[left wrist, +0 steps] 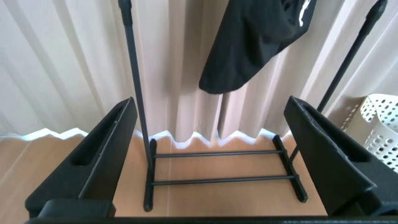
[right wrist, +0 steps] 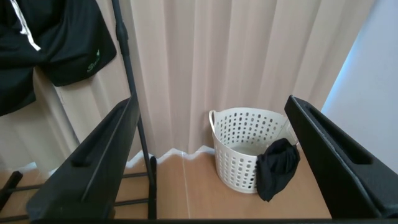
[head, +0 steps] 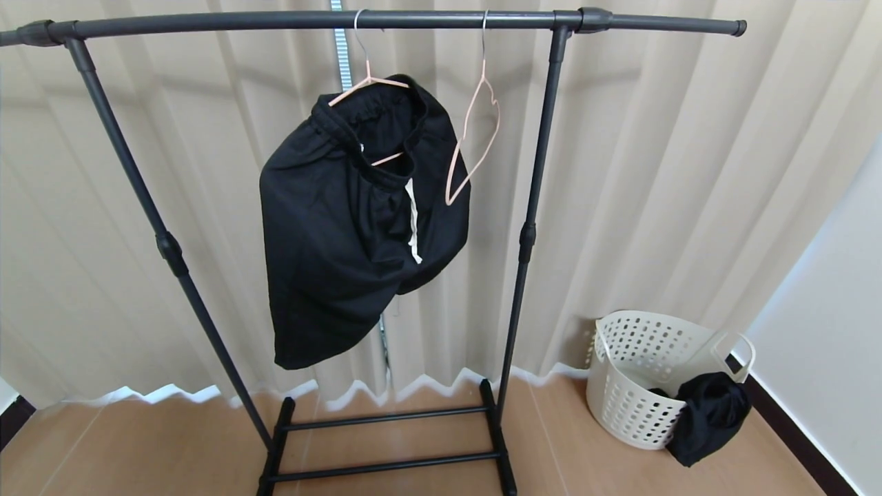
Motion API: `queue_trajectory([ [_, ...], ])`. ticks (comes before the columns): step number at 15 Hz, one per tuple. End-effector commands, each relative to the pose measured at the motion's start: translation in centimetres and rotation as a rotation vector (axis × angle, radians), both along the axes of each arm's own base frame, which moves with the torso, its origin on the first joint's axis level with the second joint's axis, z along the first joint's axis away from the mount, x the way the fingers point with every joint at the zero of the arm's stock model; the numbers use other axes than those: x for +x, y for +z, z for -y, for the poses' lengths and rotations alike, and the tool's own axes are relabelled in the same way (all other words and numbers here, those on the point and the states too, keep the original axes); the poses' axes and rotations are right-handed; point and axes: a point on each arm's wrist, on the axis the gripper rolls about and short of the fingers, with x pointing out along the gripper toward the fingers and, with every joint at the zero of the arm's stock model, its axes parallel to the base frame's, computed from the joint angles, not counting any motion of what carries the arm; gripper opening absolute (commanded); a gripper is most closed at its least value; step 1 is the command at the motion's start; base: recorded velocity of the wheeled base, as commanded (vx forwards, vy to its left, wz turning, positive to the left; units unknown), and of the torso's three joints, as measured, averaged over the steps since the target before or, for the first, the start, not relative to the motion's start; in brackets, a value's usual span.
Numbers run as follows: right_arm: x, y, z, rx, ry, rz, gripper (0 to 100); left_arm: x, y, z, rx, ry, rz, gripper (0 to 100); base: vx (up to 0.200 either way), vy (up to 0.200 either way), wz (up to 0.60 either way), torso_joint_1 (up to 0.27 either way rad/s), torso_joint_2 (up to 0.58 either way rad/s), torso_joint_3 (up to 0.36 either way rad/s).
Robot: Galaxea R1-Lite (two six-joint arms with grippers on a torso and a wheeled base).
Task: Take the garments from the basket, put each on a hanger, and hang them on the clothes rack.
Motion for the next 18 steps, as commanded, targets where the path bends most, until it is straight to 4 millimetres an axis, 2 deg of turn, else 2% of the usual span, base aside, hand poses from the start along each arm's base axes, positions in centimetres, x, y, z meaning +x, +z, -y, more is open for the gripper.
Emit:
queue_trajectory([
  [1,0.02,0.01,0.00,-0.001,0.000,-0.001,100,0.01,0.01,0.00,0.000,0.000,-0.001,100,0.000,0.000,0.00,-0.159,0.50,0.344],
  [8,0.02,-0.01,0.00,-0.001,0.000,-0.003,100,0.01,0.01,0.00,0.000,0.000,-0.001,100,0.000,0.000,0.00,-0.117,0.47,0.348],
  [14,0.02,0.01,0.00,-0.001,0.000,-0.001,100,0.01,0.01,0.00,0.000,0.000,-0.001,100,0.000,0.000,0.00,-0.043,0.44,0.397],
  [17,0.02,0.01,0.00,-0.001,0.000,-0.001,100,0.01,0.01,0.00,0.000,0.000,-0.001,100,0.000,0.000,0.00,0.001,0.16,0.162],
  [18,0.02,0.01,0.00,-0.001,0.000,-0.001,100,0.01,0.01,0.00,0.000,0.000,-0.001,100,0.000,-0.200,0.00,0.002,0.03,0.051],
])
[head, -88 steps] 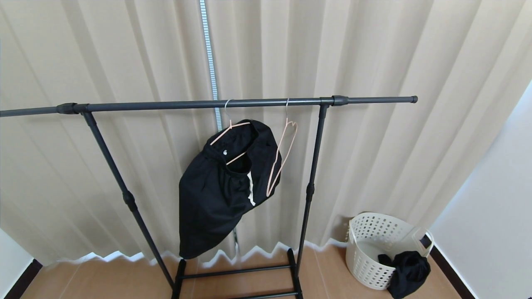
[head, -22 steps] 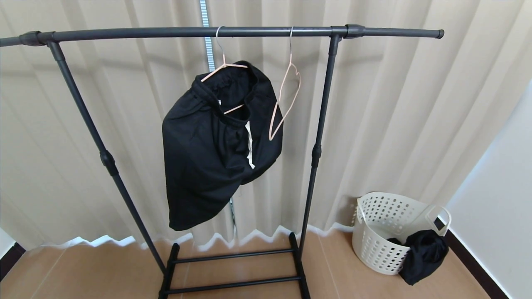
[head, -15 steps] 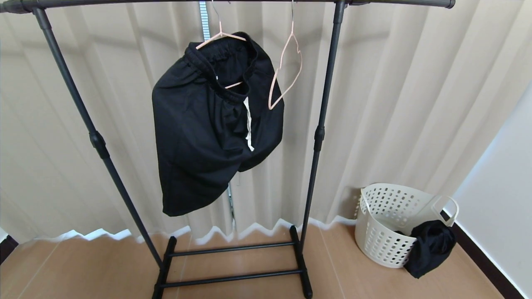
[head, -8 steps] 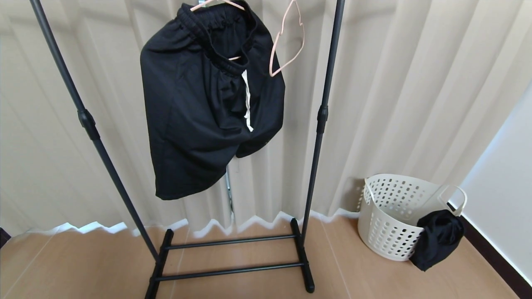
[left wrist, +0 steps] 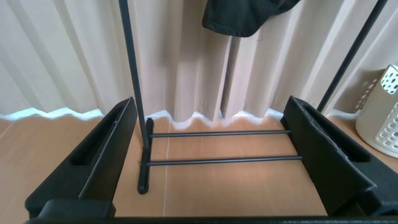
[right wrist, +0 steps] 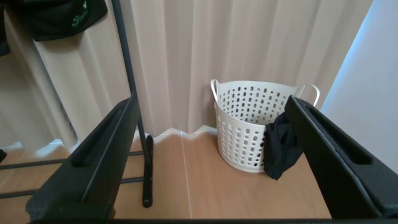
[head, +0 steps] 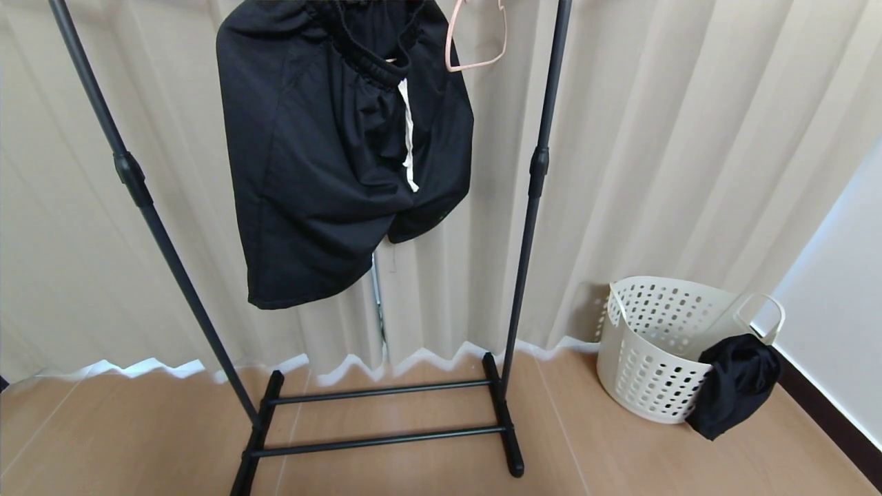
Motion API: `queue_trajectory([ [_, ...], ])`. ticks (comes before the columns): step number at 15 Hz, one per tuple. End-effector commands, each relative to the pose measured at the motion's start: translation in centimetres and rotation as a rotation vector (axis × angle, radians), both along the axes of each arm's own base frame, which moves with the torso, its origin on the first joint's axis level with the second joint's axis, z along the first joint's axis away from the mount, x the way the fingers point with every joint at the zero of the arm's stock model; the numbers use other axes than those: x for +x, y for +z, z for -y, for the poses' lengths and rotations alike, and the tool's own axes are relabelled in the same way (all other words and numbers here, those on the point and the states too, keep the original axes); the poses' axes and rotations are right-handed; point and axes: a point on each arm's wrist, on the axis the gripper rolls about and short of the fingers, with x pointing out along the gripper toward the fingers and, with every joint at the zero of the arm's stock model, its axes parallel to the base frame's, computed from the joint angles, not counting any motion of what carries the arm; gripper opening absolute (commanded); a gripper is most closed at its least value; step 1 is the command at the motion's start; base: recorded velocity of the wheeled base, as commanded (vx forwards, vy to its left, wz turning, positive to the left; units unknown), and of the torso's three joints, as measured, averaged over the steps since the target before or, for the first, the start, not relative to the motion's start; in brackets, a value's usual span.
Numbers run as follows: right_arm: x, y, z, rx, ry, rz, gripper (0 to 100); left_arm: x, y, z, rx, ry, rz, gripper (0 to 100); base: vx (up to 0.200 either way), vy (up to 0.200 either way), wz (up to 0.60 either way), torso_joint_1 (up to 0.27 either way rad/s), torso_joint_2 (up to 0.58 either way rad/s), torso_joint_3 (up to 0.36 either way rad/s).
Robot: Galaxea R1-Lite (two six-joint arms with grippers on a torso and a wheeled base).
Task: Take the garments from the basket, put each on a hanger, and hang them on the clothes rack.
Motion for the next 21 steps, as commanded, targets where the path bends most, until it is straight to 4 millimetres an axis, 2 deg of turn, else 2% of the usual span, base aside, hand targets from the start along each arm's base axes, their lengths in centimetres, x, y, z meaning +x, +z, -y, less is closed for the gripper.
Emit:
queue_trajectory([
  [1,0.01,0.01,0.00,0.000,0.000,-0.001,100,0.01,0.02,0.00,0.000,-0.001,0.000,100,0.000,-0.200,0.00,0.002,0.03,0.027],
  [5,0.01,0.01,0.00,0.000,0.000,-0.001,100,0.01,0.00,0.00,0.000,0.001,-0.002,100,0.000,-0.200,0.00,0.000,0.00,0.008],
  [12,0.01,0.01,0.00,0.000,0.000,-0.001,100,0.01,0.00,0.00,0.000,0.001,-0.002,100,0.000,-0.200,-0.60,0.003,0.00,0.001],
  [20,0.01,0.01,0.00,0.000,0.000,-0.001,100,0.01,0.00,0.00,0.000,-0.002,-0.002,100,0.000,0.000,0.00,0.000,0.00,0.000],
  [21,0.01,0.01,0.00,0.000,0.000,-0.001,100,0.01,0.00,0.00,0.000,0.001,-0.002,100,0.000,0.000,-0.60,0.002,0.00,0.002],
])
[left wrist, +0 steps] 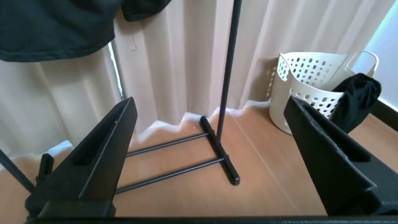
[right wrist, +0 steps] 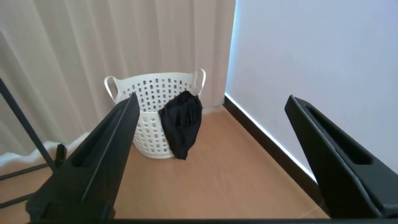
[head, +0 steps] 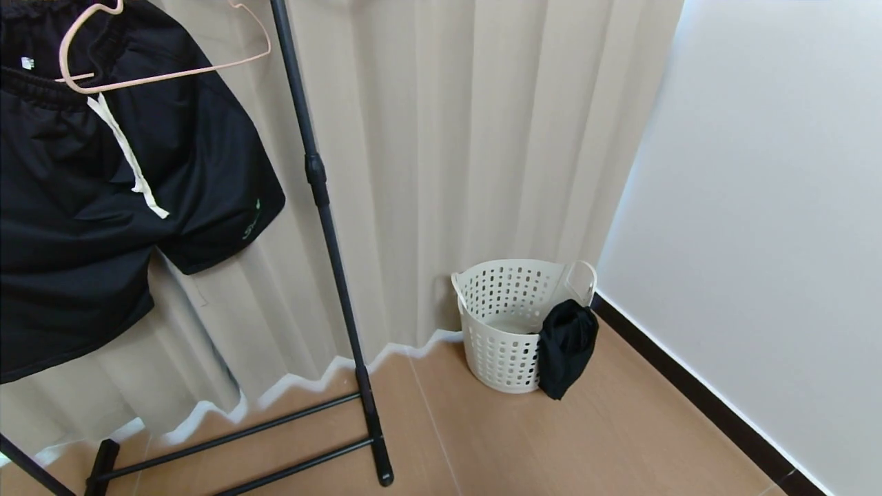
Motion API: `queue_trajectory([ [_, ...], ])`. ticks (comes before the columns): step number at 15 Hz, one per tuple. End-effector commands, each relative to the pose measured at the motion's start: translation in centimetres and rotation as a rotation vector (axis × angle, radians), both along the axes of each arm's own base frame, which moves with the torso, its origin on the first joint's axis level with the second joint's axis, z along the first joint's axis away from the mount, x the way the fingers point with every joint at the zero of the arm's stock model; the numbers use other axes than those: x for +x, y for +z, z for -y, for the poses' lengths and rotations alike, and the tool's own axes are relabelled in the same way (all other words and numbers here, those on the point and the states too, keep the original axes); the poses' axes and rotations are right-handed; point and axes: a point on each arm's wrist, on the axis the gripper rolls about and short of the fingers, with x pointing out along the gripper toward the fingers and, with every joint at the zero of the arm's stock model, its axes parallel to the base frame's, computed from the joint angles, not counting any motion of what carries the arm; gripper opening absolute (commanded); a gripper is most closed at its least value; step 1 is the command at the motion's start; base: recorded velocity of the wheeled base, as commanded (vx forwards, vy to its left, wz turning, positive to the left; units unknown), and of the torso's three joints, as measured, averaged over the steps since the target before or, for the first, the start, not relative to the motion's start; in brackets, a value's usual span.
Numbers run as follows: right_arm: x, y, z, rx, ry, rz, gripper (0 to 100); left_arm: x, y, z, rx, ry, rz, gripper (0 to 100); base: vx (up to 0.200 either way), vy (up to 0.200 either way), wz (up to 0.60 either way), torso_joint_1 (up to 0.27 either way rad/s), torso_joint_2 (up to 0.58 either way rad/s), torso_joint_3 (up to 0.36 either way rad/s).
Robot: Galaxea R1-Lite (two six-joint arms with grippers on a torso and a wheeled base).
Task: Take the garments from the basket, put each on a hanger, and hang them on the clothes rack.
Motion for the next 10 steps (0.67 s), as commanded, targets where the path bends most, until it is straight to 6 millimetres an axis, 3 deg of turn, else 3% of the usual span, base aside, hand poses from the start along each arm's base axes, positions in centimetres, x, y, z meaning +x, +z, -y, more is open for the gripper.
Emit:
queue_trajectory([
  [1,0.01,0.01,0.00,0.000,0.000,-0.001,100,0.01,0.01,0.00,0.000,-0.001,-0.001,100,0.200,-0.200,-0.60,-0.002,0.00,0.012],
  [2,0.01,0.01,0.00,0.000,0.000,-0.001,100,0.01,0.01,0.00,0.000,0.001,-0.001,100,0.200,-0.200,-0.60,0.002,0.00,0.012],
  [9,0.01,0.01,0.00,-0.001,0.000,-0.001,100,0.01,0.01,0.00,0.000,0.001,-0.001,100,0.200,-0.200,0.00,0.004,0.00,0.004],
  [10,0.01,0.01,0.00,-0.001,0.000,-0.001,100,0.01,0.01,0.00,-0.002,0.001,-0.001,100,0.200,0.000,0.00,0.007,0.00,0.002],
])
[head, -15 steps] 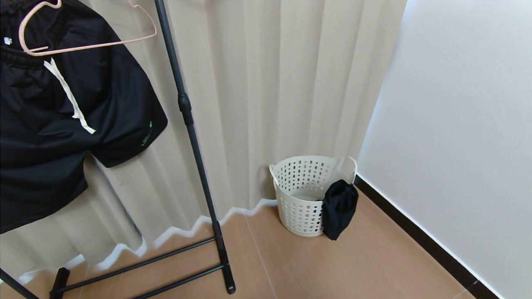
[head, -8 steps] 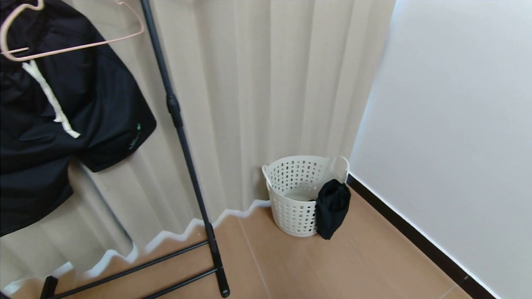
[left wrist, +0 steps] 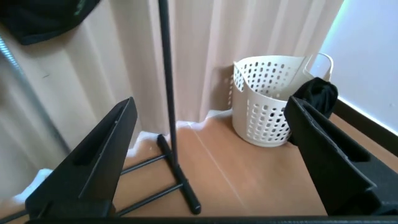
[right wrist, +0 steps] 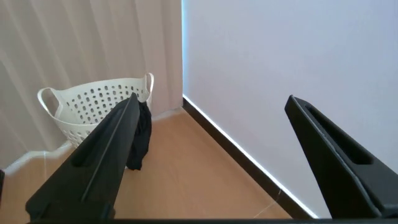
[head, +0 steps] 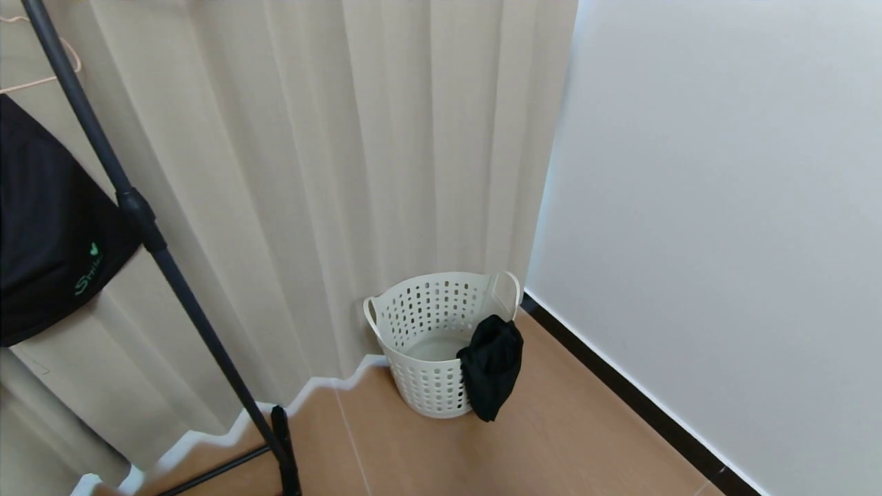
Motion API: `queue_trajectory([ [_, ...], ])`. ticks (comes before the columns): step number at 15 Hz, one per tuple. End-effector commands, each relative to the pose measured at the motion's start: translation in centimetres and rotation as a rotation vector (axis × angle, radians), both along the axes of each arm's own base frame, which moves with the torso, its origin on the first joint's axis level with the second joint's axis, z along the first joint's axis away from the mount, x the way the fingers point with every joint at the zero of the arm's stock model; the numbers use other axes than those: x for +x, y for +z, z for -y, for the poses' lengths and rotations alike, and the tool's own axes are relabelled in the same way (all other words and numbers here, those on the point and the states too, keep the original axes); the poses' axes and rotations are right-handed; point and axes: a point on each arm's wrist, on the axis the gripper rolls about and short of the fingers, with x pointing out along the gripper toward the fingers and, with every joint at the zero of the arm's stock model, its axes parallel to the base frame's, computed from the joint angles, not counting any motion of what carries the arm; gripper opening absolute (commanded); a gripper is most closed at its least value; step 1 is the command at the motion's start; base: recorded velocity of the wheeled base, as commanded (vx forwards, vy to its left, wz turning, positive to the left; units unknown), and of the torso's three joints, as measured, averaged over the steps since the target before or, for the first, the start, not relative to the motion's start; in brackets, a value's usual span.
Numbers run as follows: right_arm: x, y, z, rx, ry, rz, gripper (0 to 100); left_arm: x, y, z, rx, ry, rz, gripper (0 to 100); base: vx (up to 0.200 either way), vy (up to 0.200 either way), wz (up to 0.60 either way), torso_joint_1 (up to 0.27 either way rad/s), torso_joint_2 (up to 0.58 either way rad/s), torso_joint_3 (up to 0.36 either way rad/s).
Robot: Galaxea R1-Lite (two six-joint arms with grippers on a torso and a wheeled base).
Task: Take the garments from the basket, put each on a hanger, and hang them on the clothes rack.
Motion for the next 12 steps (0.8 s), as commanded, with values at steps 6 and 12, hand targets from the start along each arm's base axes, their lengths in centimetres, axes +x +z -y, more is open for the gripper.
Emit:
queue_trajectory([
  [6,0.01,0.01,0.00,-0.001,0.000,-0.001,100,0.01,0.00,-0.01,0.000,-0.002,-0.002,100,0.200,0.000,0.00,-0.002,0.00,0.002],
  [12,0.01,0.01,0.00,-0.001,0.000,-0.001,100,0.01,0.00,-0.01,0.000,-0.002,-0.002,100,0.033,0.000,0.00,0.000,0.00,0.000],
])
